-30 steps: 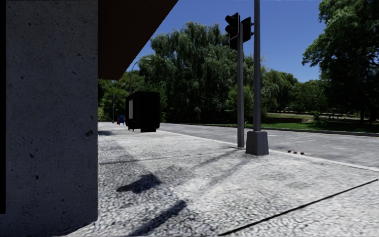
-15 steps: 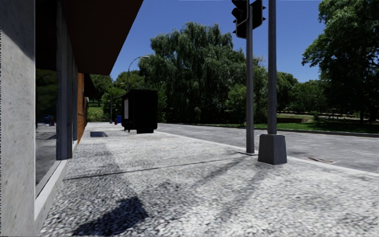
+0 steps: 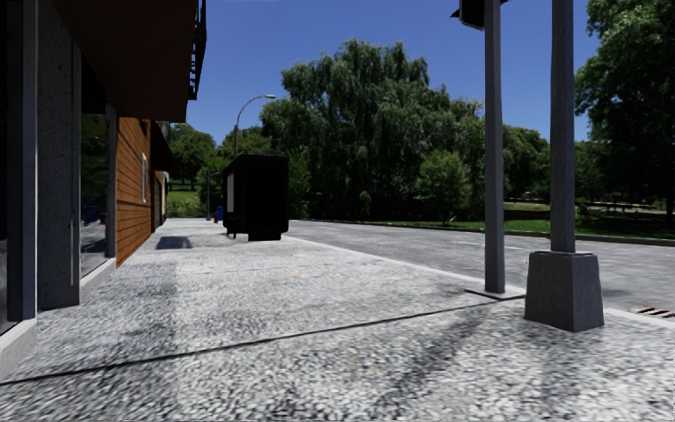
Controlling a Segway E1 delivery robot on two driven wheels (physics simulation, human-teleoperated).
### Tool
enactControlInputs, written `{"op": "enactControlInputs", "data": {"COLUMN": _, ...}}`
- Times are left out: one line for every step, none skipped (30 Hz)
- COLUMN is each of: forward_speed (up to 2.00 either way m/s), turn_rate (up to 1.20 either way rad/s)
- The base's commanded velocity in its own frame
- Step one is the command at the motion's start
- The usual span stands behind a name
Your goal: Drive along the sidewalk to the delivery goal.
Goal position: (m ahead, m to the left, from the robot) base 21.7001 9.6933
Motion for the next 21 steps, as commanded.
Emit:
{"op": "enactControlInputs", "data": {"forward_speed": 2.0, "turn_rate": 0.47}}
{"op": "enactControlInputs", "data": {"forward_speed": 2.0, "turn_rate": 0.47}}
{"op": "enactControlInputs", "data": {"forward_speed": 2.0, "turn_rate": 0.47}}
{"op": "enactControlInputs", "data": {"forward_speed": 2.0, "turn_rate": 0.47}}
{"op": "enactControlInputs", "data": {"forward_speed": 2.0, "turn_rate": 0.47}}
{"op": "enactControlInputs", "data": {"forward_speed": 2.0, "turn_rate": 0.49}}
{"op": "enactControlInputs", "data": {"forward_speed": 2.0, "turn_rate": 0.51}}
{"op": "enactControlInputs", "data": {"forward_speed": 2.0, "turn_rate": 0.52}}
{"op": "enactControlInputs", "data": {"forward_speed": 2.0, "turn_rate": 0.52}}
{"op": "enactControlInputs", "data": {"forward_speed": 2.0, "turn_rate": 0.56}}
{"op": "enactControlInputs", "data": {"forward_speed": 2.0, "turn_rate": 0.58}}
{"op": "enactControlInputs", "data": {"forward_speed": 2.0, "turn_rate": 0.58}}
{"op": "enactControlInputs", "data": {"forward_speed": 2.0, "turn_rate": 0.58}}
{"op": "enactControlInputs", "data": {"forward_speed": 2.0, "turn_rate": 0.58}}
{"op": "enactControlInputs", "data": {"forward_speed": 2.0, "turn_rate": 0.58}}
{"op": "enactControlInputs", "data": {"forward_speed": 2.0, "turn_rate": 0.58}}
{"op": "enactControlInputs", "data": {"forward_speed": 2.0, "turn_rate": 0.58}}
{"op": "enactControlInputs", "data": {"forward_speed": 2.0, "turn_rate": 0.58}}
{"op": "enactControlInputs", "data": {"forward_speed": 2.0, "turn_rate": 0.58}}
{"op": "enactControlInputs", "data": {"forward_speed": 2.0, "turn_rate": 0.58}}
{"op": "enactControlInputs", "data": {"forward_speed": 2.0, "turn_rate": 0.58}}
